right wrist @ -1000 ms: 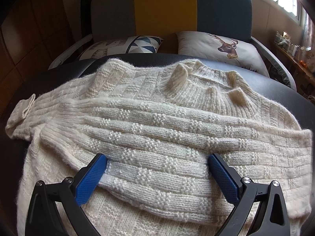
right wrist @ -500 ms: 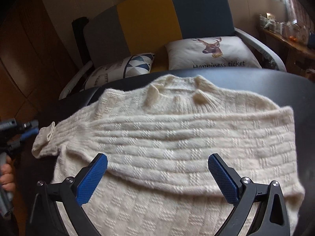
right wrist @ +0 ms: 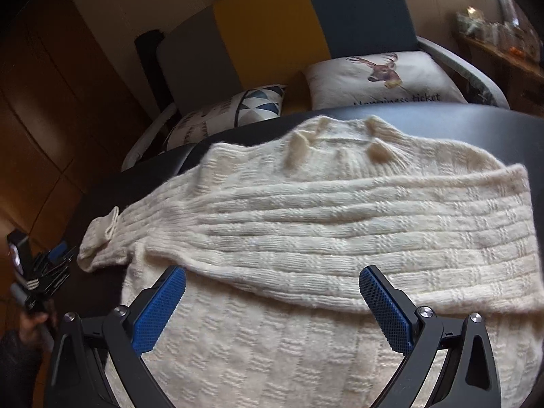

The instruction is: Fold clothes

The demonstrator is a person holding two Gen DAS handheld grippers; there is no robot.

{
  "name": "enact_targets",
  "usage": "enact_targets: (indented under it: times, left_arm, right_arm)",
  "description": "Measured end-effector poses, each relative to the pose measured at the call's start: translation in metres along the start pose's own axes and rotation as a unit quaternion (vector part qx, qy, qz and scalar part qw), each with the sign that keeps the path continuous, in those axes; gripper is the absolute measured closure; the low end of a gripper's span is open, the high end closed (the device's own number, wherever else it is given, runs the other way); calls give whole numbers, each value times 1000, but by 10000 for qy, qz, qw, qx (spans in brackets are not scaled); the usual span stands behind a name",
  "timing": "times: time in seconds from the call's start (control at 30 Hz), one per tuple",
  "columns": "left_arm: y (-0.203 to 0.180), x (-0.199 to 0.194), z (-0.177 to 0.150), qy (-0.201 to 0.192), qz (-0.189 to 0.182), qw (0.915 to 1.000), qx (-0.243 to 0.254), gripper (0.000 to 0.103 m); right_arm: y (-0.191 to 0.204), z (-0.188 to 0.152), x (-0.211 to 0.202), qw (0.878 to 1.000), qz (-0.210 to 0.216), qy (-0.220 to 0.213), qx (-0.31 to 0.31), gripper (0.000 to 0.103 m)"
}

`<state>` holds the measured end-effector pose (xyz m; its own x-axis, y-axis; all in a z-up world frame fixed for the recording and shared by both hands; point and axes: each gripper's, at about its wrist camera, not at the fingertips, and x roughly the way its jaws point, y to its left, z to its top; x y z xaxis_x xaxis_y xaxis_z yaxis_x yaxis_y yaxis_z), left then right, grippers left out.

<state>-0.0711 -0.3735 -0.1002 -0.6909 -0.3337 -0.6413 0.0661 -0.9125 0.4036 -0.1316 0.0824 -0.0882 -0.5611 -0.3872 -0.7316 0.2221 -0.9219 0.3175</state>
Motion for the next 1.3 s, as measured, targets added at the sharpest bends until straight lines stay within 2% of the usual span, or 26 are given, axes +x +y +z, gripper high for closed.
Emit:
enact_targets:
  times: [0.17, 0.27, 0.3, 0.33, 0.37, 0.4, 0.43, 0.47, 0.53, 0.6, 0.67, 0.7, 0.77, 0.83, 0.97, 1.0, 1.1, 1.3]
  left_arm:
    - [1, 29, 6, 208, -4, 9994, 283, 51]
    - [2, 46, 8, 368, -32, 9986, 386, 53]
    - [5, 50, 8, 474, -255, 9982, 254, 60]
    - [15, 51, 7, 540, -515, 9971, -164, 85]
    - [26, 52, 7, 595, -773, 9932, -633, 95]
    - [38, 53, 7, 648, -1029, 9865, -1101, 96]
    - [51, 54, 5, 671, -1340, 9758, -1590, 98]
    - [65, 56, 2, 685, -1658, 9616, -2078, 99]
    - [80, 55, -8, 643, -1975, 9422, -2629, 100]
    - [94, 53, -19, 592, -2255, 9207, -3131, 100]
    - [107, 52, -30, 539, -2526, 8957, -3620, 99]
    - [114, 50, -38, 532, -2617, 8825, -3873, 99]
    - [127, 46, -51, 514, -2560, 8692, -4199, 99]
    - [132, 40, -68, 536, -2578, 8604, -4364, 97]
    - [140, 28, -103, 588, -2631, 8426, -4663, 93]
    - [142, 25, -112, 600, -2644, 8379, -4737, 93]
    - [141, 19, -124, 574, -2661, 8356, -4771, 92]
    - [126, -4, -153, 622, -2823, 8274, -4816, 91]
  right_arm:
    - [23, -2, 10, 9996, -56, 165, -213, 0]
    - [33, -6, 18, 9992, 36, 302, -264, 0]
    - [37, -7, 21, 9990, 77, 350, -277, 0]
    - [41, -8, 23, 9987, 168, 402, -278, 0]
    - [47, -8, 25, 9977, 437, 472, -230, 0]
    - [54, -7, 28, 9948, 839, 557, -134, 0]
    - [61, -5, 31, 9902, 1239, 640, -38, 0]
    - [69, -4, 34, 9813, 1751, 794, 18, 0]
    - [90, -1, 43, 9366, 3213, 1398, -5, 0]
    - [121, 0, 59, 9008, 3969, 1723, 369, 0]
    - [156, -2, 77, 8625, 4575, 2055, 669, 0]
    - [173, -4, 85, 8544, 4673, 2149, 739, 0]
    - [205, -9, 101, 8578, 4592, 2199, 706, 0]
    - [228, -17, 121, 8618, 4408, 2390, 772, 2]
    - [249, -27, 154, 8788, 3966, 2458, 1005, 30]
    - [252, -28, 160, 8816, 3901, 2458, 1011, 32]
    - [260, -37, 175, 8895, 3662, 2490, 1126, 33]
    - [279, -35, 182, 9137, 3363, 1940, 1204, 44]
